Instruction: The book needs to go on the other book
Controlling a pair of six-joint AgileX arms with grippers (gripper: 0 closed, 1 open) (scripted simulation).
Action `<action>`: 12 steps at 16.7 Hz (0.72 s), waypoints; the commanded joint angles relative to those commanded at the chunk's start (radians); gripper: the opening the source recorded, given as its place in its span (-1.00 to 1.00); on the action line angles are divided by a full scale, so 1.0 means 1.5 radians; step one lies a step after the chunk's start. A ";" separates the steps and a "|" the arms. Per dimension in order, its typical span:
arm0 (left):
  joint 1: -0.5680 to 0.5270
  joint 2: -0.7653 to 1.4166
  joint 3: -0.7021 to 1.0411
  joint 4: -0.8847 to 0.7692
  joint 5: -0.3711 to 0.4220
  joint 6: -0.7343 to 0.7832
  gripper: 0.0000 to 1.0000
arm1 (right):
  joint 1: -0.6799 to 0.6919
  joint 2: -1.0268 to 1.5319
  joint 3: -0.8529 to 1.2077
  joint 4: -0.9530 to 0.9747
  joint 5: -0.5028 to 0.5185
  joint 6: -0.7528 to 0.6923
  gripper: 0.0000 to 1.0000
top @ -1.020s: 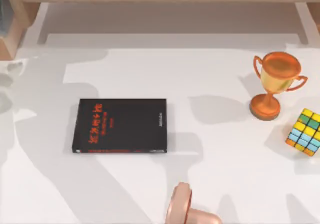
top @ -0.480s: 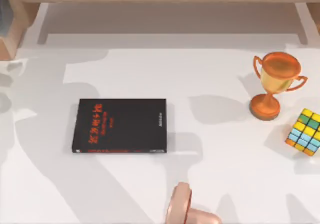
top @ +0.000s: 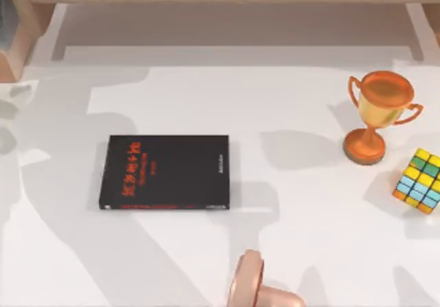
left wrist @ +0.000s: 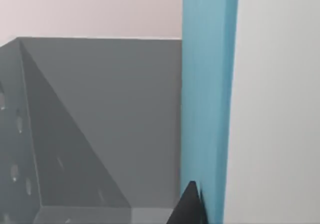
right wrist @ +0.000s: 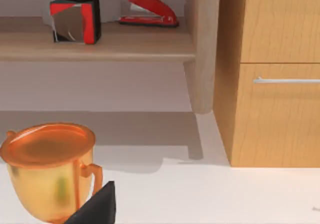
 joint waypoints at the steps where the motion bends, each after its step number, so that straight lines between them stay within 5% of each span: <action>1: 0.001 -0.005 -0.003 -0.002 0.001 0.000 -1.00 | 0.000 0.000 0.000 0.000 0.000 0.000 1.00; 9: 0.002 -0.026 -0.016 -0.010 0.005 0.001 -1.00 | 0.000 0.000 0.000 0.000 0.000 0.000 1.00; 12: -0.006 -0.066 -0.034 -0.013 -0.036 0.025 -1.00 | 0.000 0.000 0.000 0.000 0.000 0.000 1.00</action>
